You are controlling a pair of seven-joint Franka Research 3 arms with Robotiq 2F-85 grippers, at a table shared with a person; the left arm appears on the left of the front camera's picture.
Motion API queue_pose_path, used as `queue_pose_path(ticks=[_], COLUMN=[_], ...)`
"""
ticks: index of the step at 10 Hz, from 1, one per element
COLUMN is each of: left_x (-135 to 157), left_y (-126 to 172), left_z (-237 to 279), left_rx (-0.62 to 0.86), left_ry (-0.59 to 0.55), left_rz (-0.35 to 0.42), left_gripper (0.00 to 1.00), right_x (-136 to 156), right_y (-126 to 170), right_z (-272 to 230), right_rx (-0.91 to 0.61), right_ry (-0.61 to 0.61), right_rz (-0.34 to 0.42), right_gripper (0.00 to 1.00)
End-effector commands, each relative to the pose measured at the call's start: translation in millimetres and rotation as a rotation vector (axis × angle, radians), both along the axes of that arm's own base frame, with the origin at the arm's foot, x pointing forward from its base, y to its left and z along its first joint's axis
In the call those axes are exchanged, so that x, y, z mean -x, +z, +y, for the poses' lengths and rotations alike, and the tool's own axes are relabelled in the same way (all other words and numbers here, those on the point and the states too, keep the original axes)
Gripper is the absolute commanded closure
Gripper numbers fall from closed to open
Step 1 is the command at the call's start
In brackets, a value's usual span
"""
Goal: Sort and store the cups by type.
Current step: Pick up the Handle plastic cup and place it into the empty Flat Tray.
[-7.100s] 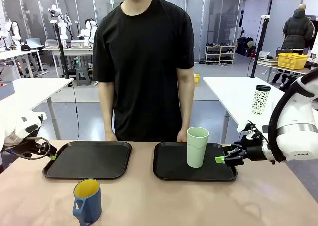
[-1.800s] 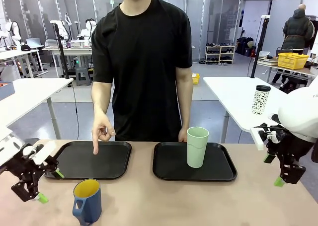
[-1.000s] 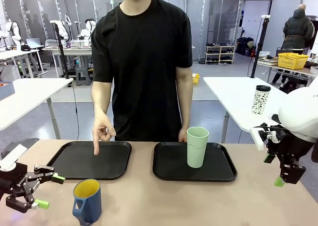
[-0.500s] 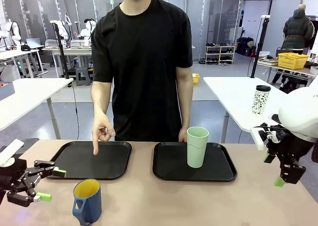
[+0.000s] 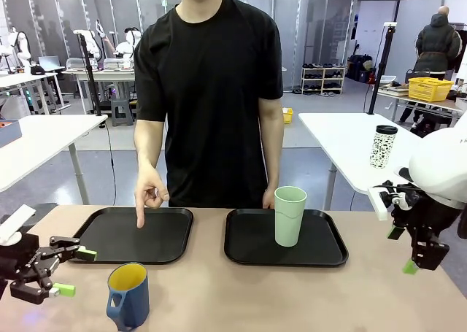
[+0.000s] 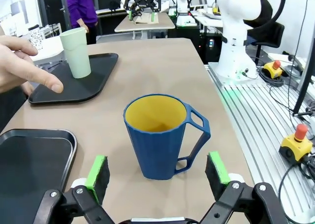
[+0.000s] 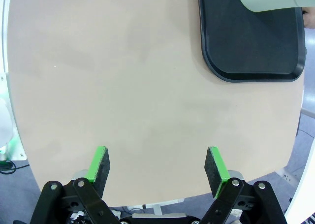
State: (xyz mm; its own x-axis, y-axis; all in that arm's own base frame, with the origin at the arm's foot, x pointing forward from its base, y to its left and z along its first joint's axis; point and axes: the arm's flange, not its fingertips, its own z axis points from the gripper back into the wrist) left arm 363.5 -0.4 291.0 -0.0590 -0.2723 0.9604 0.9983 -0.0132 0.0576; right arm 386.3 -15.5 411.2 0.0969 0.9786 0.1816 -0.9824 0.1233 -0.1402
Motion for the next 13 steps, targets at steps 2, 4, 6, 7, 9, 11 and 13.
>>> queue_pose_path(ticks=[2,4,6,7,9,11,13], left_x=[-20,-28,-32,-33,-33,-32,-29], left_y=[-12,-23,-30,-33,-38,-46,-54], left_z=[-16,-21,-28,-33,-43,-50,-58], left_rx=[-0.044,-0.087,-0.095,-0.098,-0.086,-0.075,-0.062], left_ry=[-0.050,-0.057,-0.080,-0.089,-0.115,-0.140,-0.153], left_rz=[0.025,0.036,0.052,0.057,0.068,0.086,0.096], left_gripper=[0.00,0.00,0.00,0.00,0.00,0.00,0.00], right_x=[1,1,1,1,1,1,1], right_y=[0,0,0,0,0,0,0], right_z=[3,3,3,3,3,3,3], right_rx=[0.011,0.011,0.011,0.011,0.011,0.011,0.011], right_ry=[-0.024,-0.024,-0.024,-0.024,-0.024,-0.024,-0.024], right_rz=[-0.001,-0.001,-0.001,-0.001,-0.001,-0.001,-0.001], right_gripper=[0.03,0.03,0.03,0.03,0.03,0.03,0.03])
